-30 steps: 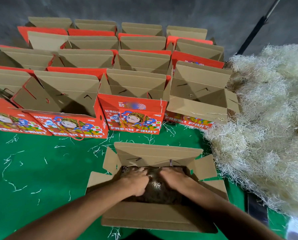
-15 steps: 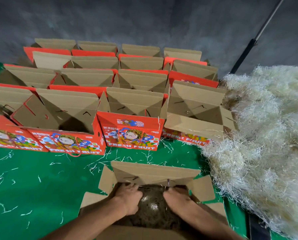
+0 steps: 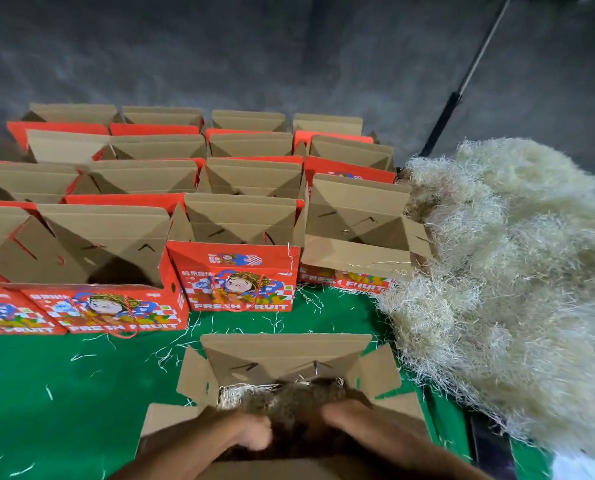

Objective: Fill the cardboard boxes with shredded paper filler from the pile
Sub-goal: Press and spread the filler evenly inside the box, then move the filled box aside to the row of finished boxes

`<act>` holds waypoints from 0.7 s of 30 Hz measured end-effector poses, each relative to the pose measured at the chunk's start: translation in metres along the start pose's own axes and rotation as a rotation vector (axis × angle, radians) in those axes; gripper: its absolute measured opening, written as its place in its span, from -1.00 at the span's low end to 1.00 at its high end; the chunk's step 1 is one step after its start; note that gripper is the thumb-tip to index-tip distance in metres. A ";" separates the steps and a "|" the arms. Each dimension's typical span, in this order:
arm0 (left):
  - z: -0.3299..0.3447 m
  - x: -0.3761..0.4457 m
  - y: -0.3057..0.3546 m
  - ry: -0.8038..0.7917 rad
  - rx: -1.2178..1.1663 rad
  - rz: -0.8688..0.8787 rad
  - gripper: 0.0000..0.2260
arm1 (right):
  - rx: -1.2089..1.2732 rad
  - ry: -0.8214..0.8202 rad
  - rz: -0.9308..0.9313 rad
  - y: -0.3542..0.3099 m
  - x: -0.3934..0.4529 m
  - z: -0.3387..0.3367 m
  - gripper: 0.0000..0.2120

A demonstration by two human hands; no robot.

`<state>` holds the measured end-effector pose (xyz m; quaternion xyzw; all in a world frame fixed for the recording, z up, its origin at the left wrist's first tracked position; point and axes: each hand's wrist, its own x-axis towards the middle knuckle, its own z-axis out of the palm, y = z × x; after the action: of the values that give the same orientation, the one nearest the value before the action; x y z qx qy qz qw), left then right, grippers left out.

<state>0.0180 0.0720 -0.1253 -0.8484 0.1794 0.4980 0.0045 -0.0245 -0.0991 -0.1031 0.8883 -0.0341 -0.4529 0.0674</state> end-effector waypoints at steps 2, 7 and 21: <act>-0.004 0.001 0.000 0.002 0.007 0.026 -0.57 | -0.037 0.156 -0.153 -0.008 0.009 0.003 -0.56; -0.040 -0.022 0.006 0.254 -0.238 0.190 -0.90 | 0.341 0.242 -0.337 0.022 -0.022 -0.048 -0.87; -0.064 -0.085 0.049 1.197 0.154 0.536 -0.40 | 0.600 1.146 -0.191 0.117 -0.090 -0.042 -0.84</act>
<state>0.0194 0.0402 -0.0130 -0.9020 0.3910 -0.0900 -0.1594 -0.0437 -0.2004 0.0112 0.9684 -0.0385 0.1177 -0.2165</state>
